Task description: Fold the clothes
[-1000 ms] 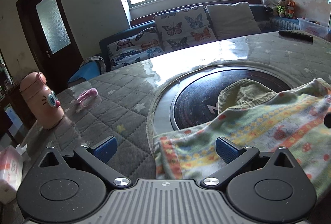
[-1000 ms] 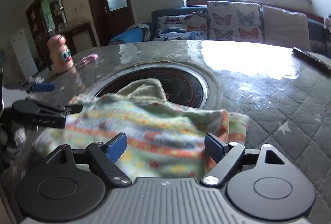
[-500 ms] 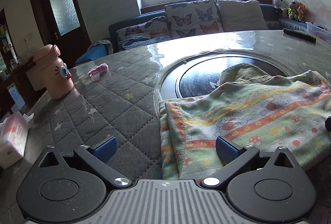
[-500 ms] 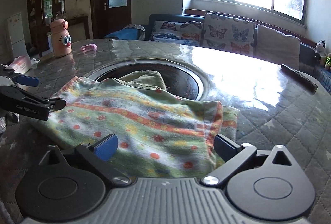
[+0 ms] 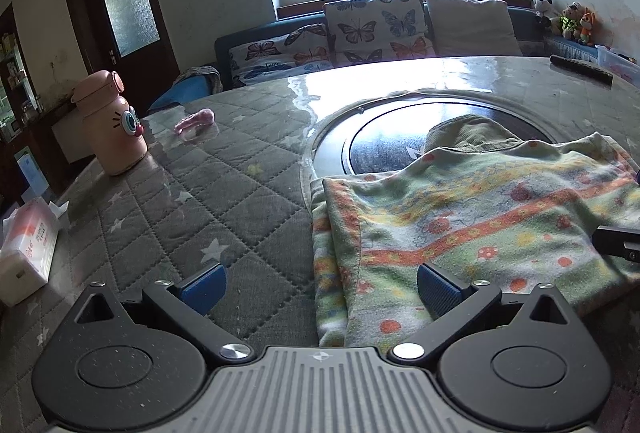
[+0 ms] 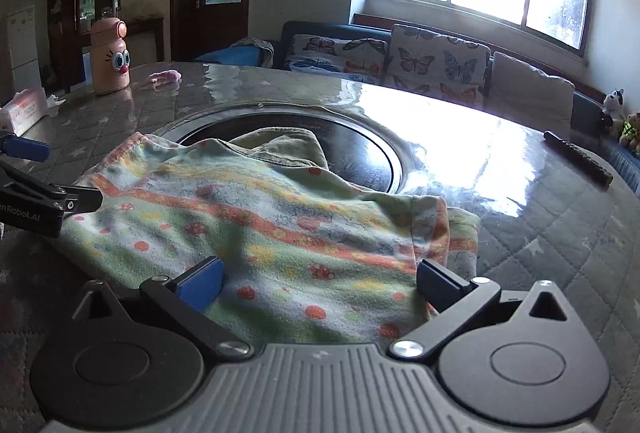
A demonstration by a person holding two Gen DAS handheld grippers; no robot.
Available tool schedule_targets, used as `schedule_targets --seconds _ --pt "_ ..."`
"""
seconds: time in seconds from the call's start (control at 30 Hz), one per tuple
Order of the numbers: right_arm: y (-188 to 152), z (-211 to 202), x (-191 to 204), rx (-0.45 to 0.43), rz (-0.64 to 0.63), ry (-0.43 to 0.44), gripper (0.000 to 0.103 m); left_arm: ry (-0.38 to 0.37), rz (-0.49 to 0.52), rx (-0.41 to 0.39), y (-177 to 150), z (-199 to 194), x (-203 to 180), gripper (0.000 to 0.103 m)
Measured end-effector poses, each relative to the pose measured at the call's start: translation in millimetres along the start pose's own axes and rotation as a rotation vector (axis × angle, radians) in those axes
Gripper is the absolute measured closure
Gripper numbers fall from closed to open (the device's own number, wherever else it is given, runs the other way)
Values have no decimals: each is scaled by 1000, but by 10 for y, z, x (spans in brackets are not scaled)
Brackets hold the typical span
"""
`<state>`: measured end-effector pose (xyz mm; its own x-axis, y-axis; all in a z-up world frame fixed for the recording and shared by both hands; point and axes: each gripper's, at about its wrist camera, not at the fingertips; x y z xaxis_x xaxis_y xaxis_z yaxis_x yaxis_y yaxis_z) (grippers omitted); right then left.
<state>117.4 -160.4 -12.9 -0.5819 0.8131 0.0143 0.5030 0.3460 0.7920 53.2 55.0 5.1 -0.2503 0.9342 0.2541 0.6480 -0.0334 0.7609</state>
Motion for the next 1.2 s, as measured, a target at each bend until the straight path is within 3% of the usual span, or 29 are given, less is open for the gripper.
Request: schedule_targets --seconds 0.63,0.93,1.07,1.2 --pt "-16 12 -118 14 60 53 0 -46 -70 31 -34 58 85 0" --pt "3 -64 -50 -4 31 33 0 -13 -96 21 -21 -19 229 0" --pt "71 -221 119 -37 -30 64 0 2 -123 27 5 -4 357 0" --pt "161 -265 343 -24 -83 156 0 1 -140 48 16 53 438 0"
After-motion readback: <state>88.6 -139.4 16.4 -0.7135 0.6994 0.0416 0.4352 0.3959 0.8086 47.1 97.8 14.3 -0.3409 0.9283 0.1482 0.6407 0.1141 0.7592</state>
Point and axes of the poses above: each gripper's, at about its wrist camera, not at the fingertips, and z roughly the way its jaws point, x to its left, y to its top, and after that the axes turned 7 degrees about y, right-handed
